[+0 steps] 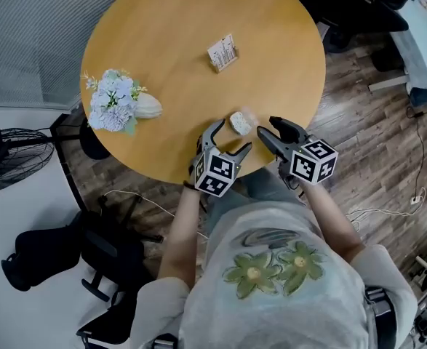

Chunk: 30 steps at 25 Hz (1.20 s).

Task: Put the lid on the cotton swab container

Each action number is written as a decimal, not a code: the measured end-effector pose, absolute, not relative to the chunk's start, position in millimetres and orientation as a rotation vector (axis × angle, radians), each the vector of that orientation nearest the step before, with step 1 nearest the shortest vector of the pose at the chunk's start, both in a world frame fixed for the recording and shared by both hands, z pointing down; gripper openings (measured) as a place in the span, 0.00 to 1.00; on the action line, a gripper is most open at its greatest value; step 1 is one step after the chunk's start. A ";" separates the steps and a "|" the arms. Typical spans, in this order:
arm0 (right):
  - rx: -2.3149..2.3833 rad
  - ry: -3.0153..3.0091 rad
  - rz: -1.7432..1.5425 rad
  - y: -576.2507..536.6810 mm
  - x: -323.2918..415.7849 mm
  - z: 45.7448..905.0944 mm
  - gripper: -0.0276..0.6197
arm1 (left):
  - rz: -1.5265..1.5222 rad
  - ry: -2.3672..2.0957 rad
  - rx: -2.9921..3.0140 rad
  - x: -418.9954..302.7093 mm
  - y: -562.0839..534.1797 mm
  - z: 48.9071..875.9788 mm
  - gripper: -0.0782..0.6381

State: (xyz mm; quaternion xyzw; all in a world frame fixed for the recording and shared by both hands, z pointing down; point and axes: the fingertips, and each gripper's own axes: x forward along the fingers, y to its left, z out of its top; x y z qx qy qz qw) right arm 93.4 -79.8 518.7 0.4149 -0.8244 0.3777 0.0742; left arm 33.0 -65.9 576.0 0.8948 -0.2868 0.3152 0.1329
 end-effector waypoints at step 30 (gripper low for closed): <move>0.837 -2.459 1.539 -99.3 79.0 570.7 0.24 | 1.084 -0.813 2.515 45.0 -82.2 629.0 0.61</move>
